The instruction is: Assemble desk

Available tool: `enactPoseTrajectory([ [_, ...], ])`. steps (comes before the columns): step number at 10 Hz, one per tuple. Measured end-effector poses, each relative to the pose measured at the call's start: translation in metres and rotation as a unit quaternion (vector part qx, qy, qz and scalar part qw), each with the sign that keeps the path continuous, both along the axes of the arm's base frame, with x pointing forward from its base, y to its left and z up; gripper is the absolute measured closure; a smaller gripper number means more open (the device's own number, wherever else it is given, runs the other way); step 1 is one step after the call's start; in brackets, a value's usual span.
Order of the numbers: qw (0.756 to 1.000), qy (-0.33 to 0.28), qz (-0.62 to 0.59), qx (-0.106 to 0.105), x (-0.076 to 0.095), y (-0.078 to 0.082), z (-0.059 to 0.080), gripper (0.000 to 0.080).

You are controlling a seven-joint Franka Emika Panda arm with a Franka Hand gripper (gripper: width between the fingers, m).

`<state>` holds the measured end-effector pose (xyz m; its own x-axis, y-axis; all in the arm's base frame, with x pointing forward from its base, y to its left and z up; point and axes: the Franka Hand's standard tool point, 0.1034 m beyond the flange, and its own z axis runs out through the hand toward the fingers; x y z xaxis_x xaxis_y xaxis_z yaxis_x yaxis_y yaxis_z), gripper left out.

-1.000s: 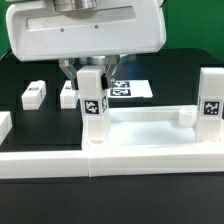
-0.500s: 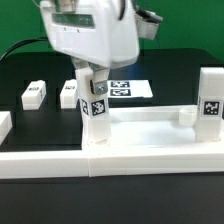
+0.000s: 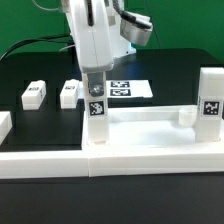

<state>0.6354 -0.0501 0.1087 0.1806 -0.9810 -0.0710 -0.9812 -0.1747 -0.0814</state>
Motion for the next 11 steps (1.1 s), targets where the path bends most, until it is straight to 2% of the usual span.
enactPoseTrajectory([
  [1, 0.993, -0.012, 0.118, -0.007, 0.0023, -0.0003, 0.0022, 0.0247],
  [2, 0.975, -0.016, 0.222, -0.009, 0.0016, 0.0016, 0.0027, 0.0181],
  [6, 0.929, -0.025, 0.369, -0.014, -0.0006, 0.0026, 0.0016, 0.0151],
  [7, 0.907, -0.029, 0.420, -0.018, -0.0005, 0.0025, 0.0018, 0.0150],
  [8, 0.849, -0.036, 0.526, -0.029, -0.0004, 0.0018, 0.0024, 0.0150],
  [10, 0.752, -0.048, 0.657, -0.032, -0.0016, 0.0052, -0.0011, 0.0150],
  [11, 0.759, -0.048, 0.648, -0.031, -0.0015, 0.0055, -0.0012, 0.0150],
])
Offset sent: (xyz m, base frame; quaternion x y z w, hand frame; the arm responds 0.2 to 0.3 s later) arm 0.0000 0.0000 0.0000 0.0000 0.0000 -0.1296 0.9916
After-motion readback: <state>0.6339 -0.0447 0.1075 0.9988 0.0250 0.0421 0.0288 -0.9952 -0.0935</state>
